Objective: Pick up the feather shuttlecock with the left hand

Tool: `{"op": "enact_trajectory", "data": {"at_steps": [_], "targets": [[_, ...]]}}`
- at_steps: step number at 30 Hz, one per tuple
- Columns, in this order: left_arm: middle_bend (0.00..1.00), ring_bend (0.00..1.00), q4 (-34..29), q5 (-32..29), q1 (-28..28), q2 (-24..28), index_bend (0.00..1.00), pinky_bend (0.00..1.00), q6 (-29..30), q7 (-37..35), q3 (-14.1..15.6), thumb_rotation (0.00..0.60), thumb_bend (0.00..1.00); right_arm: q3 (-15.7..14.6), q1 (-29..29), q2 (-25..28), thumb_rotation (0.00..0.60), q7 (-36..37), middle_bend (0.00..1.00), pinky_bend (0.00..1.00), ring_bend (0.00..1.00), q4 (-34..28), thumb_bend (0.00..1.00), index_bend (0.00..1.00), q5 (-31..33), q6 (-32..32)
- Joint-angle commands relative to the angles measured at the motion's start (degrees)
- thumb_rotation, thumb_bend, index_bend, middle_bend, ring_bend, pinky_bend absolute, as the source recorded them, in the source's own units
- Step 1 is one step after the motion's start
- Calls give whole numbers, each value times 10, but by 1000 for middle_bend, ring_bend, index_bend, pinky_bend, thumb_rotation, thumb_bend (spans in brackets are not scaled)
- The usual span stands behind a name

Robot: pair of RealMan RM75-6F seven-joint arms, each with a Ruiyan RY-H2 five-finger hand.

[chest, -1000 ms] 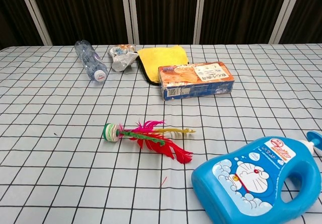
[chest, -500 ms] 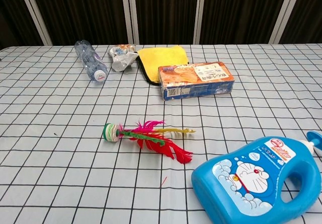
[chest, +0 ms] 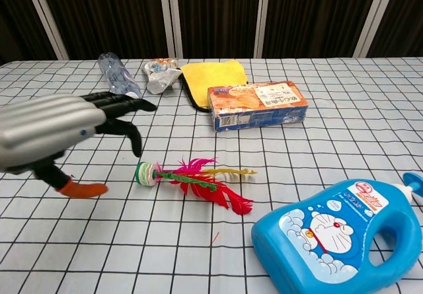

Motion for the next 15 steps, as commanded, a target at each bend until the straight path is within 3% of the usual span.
{"op": "enact_trajectory", "data": {"at_steps": [1, 9, 15], "targets": [[6, 0, 25, -44, -31, -72, 375, 0, -31, 57, -22, 600, 387, 0, 0, 1, 600, 3, 0, 0, 0, -1, 334, 0, 0, -1], [24, 0, 78, -96, -62, -182, 421, 0, -32, 129, -49, 600, 462, 0, -1, 4, 600, 11, 0, 0, 0, -3, 334, 0, 3, -2], [28, 0, 114, -132, -76, -231, 438, 0, -27, 160, -59, 600, 476, 0, -2, 6, 600, 19, 0, 0, 0, -5, 334, 0, 4, -3]]}}
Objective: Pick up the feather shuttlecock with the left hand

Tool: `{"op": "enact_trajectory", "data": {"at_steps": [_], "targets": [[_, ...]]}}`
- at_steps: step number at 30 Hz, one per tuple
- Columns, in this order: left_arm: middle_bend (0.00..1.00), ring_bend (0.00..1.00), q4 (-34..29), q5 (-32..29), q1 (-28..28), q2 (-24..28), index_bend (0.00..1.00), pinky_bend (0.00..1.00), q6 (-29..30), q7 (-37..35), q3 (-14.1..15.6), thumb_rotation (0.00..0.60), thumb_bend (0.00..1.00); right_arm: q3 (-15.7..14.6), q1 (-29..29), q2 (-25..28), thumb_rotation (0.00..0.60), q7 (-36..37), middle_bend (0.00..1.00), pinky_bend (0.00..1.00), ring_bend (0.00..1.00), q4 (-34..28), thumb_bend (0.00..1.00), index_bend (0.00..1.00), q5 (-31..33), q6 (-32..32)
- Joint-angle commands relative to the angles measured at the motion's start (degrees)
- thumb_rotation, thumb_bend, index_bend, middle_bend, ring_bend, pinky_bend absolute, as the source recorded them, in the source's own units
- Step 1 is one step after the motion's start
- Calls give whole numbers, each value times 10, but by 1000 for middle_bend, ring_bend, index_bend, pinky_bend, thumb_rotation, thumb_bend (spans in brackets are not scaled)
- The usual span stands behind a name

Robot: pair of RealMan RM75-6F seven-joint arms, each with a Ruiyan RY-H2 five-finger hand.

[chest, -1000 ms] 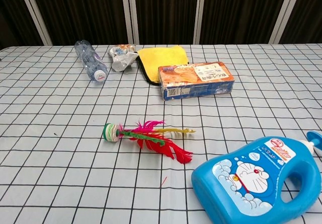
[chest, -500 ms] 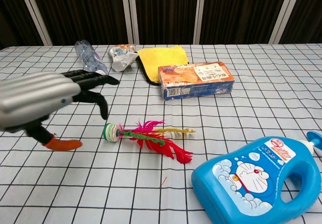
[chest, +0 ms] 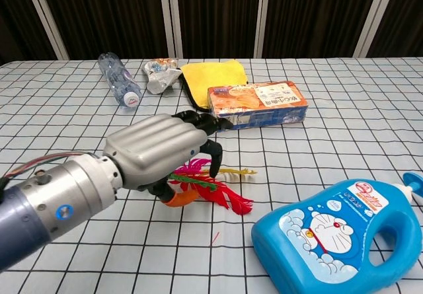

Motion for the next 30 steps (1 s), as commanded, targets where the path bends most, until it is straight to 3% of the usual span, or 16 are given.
{"op": "enact_trajectory", "data": {"at_steps": [1, 11, 30], "targets": [[29, 0, 24, -23, -12, -27, 440, 0, 4, 21, -9, 600, 478, 0, 0, 1, 600, 3, 0, 0, 0, -1, 334, 0, 0, 0], [39, 0, 43, -48, -25, -57, 484, 0, 14, 31, -9, 600, 518, 1, 0, 2, 600, 10, 0, 0, 0, 0, 334, 0, 0, -1], [69, 0, 29, -42, -27, -37, 543, 0, 44, 6, 17, 600, 570, 1, 0, 1, 600, 3, 0, 0, 0, -1, 334, 0, 0, 0]]}}
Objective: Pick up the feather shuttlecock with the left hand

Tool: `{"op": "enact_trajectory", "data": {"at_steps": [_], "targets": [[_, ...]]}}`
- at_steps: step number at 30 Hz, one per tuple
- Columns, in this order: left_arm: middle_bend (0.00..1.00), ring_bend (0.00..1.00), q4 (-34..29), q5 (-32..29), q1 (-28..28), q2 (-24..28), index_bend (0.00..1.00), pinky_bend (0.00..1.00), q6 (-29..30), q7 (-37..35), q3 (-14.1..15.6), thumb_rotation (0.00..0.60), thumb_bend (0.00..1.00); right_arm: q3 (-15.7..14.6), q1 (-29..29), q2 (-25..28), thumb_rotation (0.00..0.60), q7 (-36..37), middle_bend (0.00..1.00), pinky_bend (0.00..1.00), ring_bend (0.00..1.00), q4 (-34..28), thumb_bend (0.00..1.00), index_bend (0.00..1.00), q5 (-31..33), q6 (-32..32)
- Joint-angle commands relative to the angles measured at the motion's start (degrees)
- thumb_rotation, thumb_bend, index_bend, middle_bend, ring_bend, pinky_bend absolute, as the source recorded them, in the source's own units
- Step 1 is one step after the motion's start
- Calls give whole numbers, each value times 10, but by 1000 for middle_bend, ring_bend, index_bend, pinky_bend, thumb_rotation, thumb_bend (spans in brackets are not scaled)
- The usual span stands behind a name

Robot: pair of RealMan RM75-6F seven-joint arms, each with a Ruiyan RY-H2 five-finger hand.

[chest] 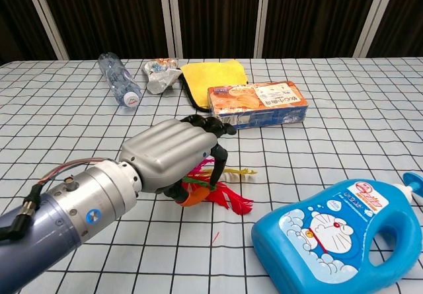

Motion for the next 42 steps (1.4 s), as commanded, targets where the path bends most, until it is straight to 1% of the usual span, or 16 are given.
{"op": "enact_trajectory", "data": {"at_steps": [1, 8, 16, 22, 28, 34, 39, 42], "targets": [[71, 0, -2, 2, 0, 2, 549, 0, 4, -2, 3, 600, 579, 0, 0, 0, 600, 0, 0, 0, 0, 0, 334, 0, 0, 0], [82, 0, -10, 3, -1, 9, 585, 0, 14, -4, 8, 600, 587, 0, 0, 0, 600, 1, 0, 0, 0, 1, 334, 0, -1, 1], [80, 0, -26, 4, 3, 29, 588, 0, 29, -11, 9, 600, 587, 0, -1, 1, 600, 0, 0, 0, 0, 1, 334, 0, 0, 1], [78, 0, -66, 18, 16, 76, 588, 0, 54, -35, 11, 600, 587, 0, -1, 1, 600, -1, 0, 0, 0, 1, 334, 0, 0, 1], [78, 0, -107, 35, 36, 146, 588, 0, 84, -79, 13, 600, 587, 0, -1, 1, 600, -5, 0, 0, 0, 1, 335, 0, -1, 1], [76, 0, -123, 49, 55, 204, 588, 0, 105, -128, 19, 600, 587, -1, -2, 0, 600, -11, 0, 0, 0, -1, 334, 0, -1, 2], [74, 0, -124, 52, 65, 236, 579, 0, 114, -154, 23, 600, 584, -1, -2, 0, 600, -13, 0, 0, 0, -3, 334, 0, 1, 1], [53, 0, -123, 48, 70, 247, 532, 0, 117, -168, 24, 600, 554, 0, -2, -1, 600, -14, 0, 0, 0, -3, 334, 0, 1, 2]]}}
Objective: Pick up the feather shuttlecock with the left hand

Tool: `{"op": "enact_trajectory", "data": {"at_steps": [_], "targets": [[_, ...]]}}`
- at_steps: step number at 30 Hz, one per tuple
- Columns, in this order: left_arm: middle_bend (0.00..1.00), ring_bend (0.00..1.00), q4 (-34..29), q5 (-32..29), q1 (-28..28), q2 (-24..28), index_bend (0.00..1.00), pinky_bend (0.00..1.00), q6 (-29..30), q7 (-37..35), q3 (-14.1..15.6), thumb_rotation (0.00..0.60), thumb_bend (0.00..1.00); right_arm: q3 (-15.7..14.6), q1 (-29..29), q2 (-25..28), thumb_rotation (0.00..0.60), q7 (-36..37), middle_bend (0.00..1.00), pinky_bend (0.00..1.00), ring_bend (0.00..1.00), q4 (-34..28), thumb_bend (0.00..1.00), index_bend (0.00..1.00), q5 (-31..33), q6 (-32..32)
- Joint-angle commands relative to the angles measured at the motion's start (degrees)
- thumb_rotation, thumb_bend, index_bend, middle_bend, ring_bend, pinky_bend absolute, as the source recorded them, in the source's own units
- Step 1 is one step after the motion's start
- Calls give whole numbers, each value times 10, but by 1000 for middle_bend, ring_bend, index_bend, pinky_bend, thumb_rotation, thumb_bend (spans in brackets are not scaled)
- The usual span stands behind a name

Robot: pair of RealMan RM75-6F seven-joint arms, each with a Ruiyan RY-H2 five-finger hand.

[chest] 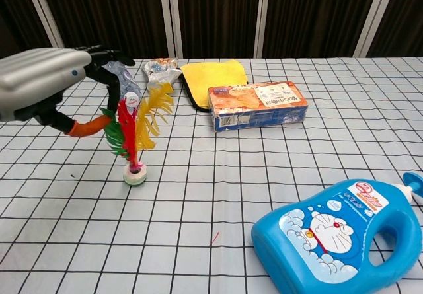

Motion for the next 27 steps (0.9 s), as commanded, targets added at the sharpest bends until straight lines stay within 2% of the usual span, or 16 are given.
{"op": "enact_trajectory", "data": {"at_steps": [1, 6, 9, 15, 20, 27], "targets": [[35, 0, 0, -3, 6, 11, 487, 0, 4, -12, 2, 600, 517, 0, 0, 0, 600, -1, 0, 0, 0, 0, 334, 0, 0, 0], [0, 0, 0, -5, 12, 20, 189, 0, 8, -21, 5, 600, 287, 0, 0, 0, 600, -2, 0, 0, 0, 0, 333, 0, 1, 0], [0, 0, -3, -8, 15, 25, 95, 0, 11, -27, 4, 600, 233, 0, 0, 1, 600, -1, 0, 0, 0, -1, 334, 0, 1, 0], [0, 0, -19, -4, 27, 43, 54, 0, 27, -50, 4, 600, 224, 0, -1, 0, 600, 0, 0, 0, 0, 0, 334, 0, 1, 0], [0, 0, -43, 19, 53, 82, 36, 0, 63, -91, 15, 600, 204, 0, -1, 0, 600, -1, 0, 0, 0, 2, 334, 0, 0, 0], [0, 0, -43, 72, 123, 159, 5, 0, 138, -168, 68, 600, 167, -1, -1, -1, 600, -9, 0, 0, 0, 2, 334, 0, -3, 2]]}}
